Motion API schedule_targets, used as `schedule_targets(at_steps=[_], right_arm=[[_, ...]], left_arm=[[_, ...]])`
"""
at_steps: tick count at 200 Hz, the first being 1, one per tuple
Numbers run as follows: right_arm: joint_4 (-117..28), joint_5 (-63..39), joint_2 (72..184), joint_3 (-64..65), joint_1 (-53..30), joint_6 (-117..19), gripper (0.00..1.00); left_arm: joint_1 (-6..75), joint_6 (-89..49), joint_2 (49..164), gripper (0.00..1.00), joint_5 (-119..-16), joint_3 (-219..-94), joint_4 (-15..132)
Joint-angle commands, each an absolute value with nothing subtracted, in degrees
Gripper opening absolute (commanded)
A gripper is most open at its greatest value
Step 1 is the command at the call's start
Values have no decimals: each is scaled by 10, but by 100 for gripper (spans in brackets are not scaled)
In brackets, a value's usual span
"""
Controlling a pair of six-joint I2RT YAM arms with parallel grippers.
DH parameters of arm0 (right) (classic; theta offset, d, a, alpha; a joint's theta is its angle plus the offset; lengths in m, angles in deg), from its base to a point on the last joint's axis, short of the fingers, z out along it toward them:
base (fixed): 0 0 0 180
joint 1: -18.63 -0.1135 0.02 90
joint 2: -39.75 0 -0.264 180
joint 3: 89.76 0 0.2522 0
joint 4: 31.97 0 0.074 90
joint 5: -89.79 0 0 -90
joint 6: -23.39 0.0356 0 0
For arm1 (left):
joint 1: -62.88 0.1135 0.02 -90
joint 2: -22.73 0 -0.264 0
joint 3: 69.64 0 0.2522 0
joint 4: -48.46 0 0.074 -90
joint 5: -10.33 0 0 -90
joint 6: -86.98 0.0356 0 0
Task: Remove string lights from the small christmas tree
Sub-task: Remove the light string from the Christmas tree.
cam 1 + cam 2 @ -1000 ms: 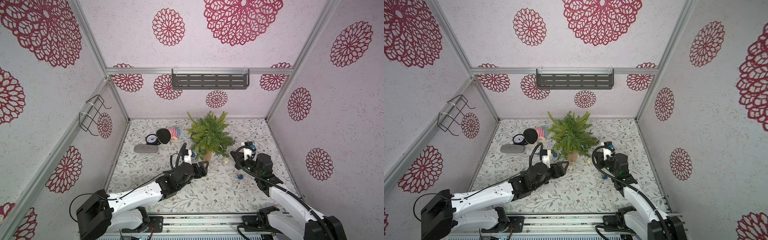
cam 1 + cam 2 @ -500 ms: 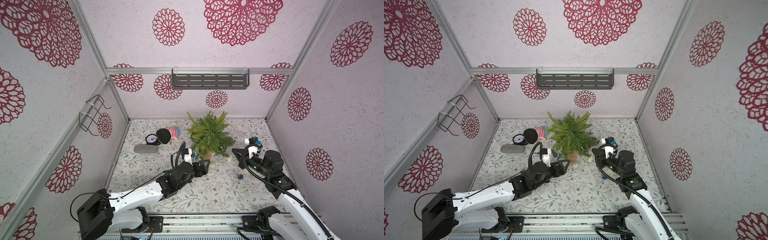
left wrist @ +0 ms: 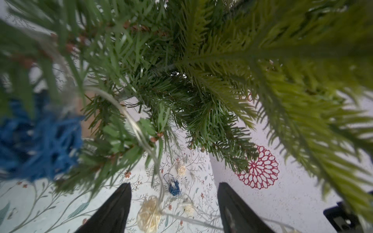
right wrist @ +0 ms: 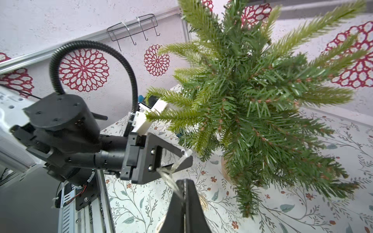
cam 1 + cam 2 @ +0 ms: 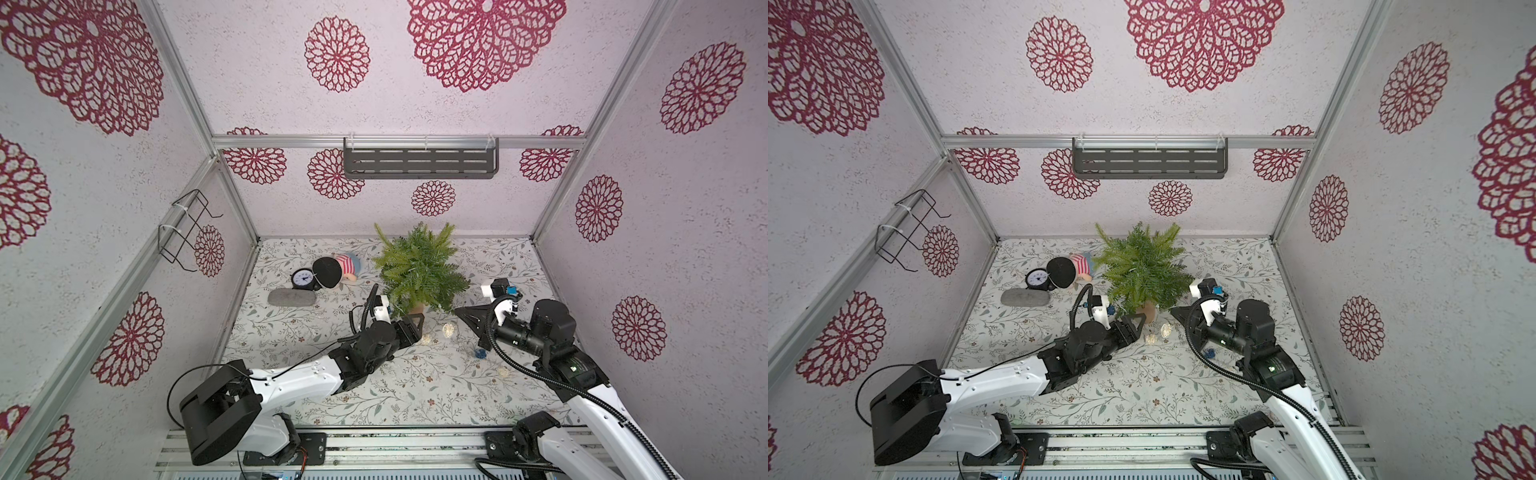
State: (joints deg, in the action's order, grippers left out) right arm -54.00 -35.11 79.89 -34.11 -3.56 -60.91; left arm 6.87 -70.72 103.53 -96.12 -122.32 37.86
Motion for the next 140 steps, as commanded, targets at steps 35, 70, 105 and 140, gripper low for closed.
schedule_targets(at_steps=[35, 70, 105, 140], right_arm=[[-567, -353, 771, -327, -41, -619, 0], [-558, -349, 765, -338, -41, -616, 0], [-550, -339, 764, -343, -40, -613, 0], [-541, -325, 772, -343, -40, -609, 0]], left_arm=[[80, -705, 1033, 46, -995, -1245, 312], [79, -692, 1015, 27, -986, -1250, 310], [73, -680, 974, 15, -1006, -1248, 354], [67, -636, 916, 11, -1034, -1255, 417]])
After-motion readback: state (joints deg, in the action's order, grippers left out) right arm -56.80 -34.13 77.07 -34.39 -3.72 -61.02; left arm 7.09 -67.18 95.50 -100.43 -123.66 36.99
